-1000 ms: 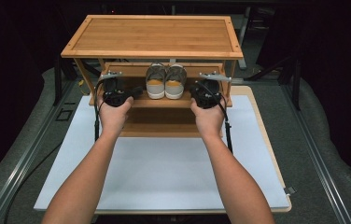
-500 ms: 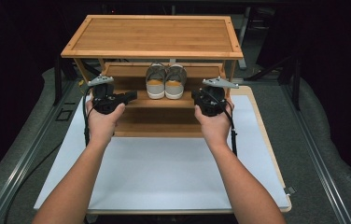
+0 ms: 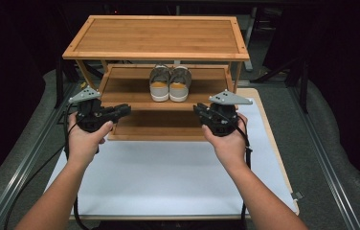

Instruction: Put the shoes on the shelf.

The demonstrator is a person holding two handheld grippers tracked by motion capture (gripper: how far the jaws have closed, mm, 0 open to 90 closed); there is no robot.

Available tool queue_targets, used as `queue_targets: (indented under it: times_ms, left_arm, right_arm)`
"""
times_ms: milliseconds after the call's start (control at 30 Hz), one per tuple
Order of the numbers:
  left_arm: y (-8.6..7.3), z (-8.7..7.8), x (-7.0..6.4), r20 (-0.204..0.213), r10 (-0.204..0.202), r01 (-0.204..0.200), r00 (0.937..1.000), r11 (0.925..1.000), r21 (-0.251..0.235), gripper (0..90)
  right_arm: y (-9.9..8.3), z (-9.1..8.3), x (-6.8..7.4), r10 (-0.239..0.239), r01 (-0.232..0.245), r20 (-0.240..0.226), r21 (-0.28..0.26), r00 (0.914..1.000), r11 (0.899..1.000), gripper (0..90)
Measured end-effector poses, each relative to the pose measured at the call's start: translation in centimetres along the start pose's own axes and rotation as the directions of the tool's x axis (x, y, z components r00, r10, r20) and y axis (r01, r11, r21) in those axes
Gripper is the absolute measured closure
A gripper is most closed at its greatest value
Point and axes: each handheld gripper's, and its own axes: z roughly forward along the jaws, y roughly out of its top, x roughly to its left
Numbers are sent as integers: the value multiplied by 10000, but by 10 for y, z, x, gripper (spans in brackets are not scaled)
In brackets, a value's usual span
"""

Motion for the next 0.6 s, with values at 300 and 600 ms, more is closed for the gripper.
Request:
queue_targets:
  times_ms: [300, 600]
  left_arm:
    - [-28, -19, 4, 238, 242, -254, 9994, 9983, 519, 642]
    - [-58, -27, 11, 147, 118, -126, 9998, 9982, 579, 560]
  right_arm:
    - [-23, -22, -8, -311, 309, 19, 452, 9995, 9985, 665]
    - [-56, -38, -16, -170, 163, 73, 882, 9998, 9960, 609]
